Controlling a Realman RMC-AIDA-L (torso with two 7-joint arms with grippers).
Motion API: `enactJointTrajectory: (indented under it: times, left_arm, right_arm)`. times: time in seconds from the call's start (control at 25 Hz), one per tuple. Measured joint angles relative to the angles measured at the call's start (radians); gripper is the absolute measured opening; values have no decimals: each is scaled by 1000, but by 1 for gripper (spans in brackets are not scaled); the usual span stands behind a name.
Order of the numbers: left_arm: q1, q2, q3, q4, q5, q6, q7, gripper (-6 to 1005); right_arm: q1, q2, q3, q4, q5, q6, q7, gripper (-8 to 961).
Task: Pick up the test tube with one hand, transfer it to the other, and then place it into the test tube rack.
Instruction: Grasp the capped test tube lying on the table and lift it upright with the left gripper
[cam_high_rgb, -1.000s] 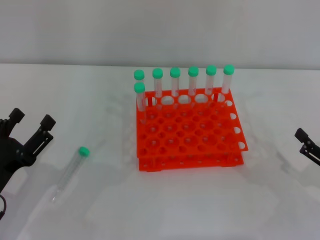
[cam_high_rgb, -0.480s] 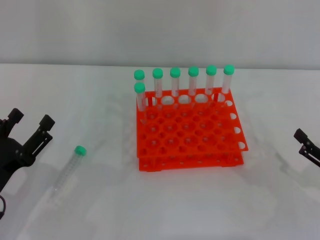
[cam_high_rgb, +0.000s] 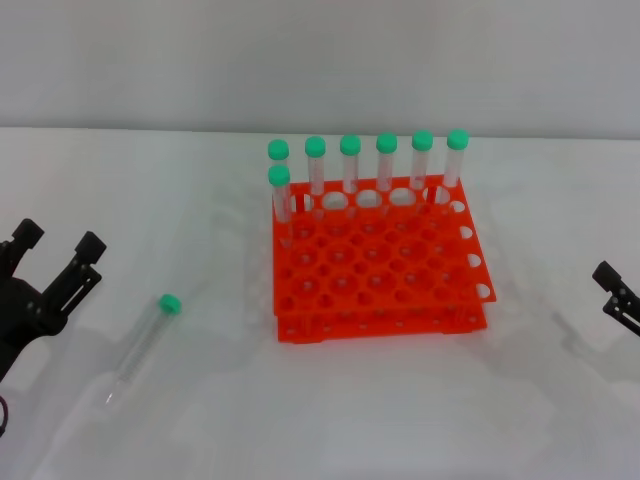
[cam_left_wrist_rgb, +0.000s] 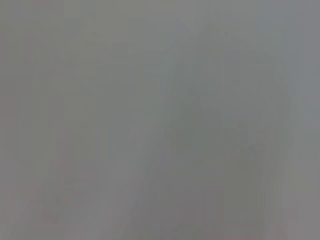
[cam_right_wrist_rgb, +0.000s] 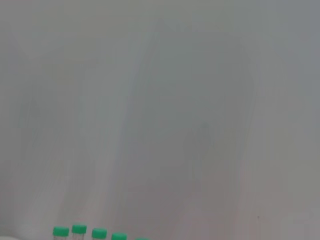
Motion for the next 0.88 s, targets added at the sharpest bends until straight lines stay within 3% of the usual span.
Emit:
enactJointTrajectory:
  times: [0.28,0.44,0.72,0.88]
  left_arm:
    - [-8,2,2,-6,9,4,-34,891]
    - [-34,9,4,-102,52,38,-199,891]
    - [-197,12,5,-570,284,110,-754,890]
    - [-282,26,6,-732,432,146,-934,890]
  right_arm:
    - [-3,-1,0,0,-2,-5,1,855]
    - [-6,-2,3,0,0,-8,1,854]
    - [-8,-2,7,0,2,2,-4,851]
    - [-7,-2,8,0,3,22,-6,849]
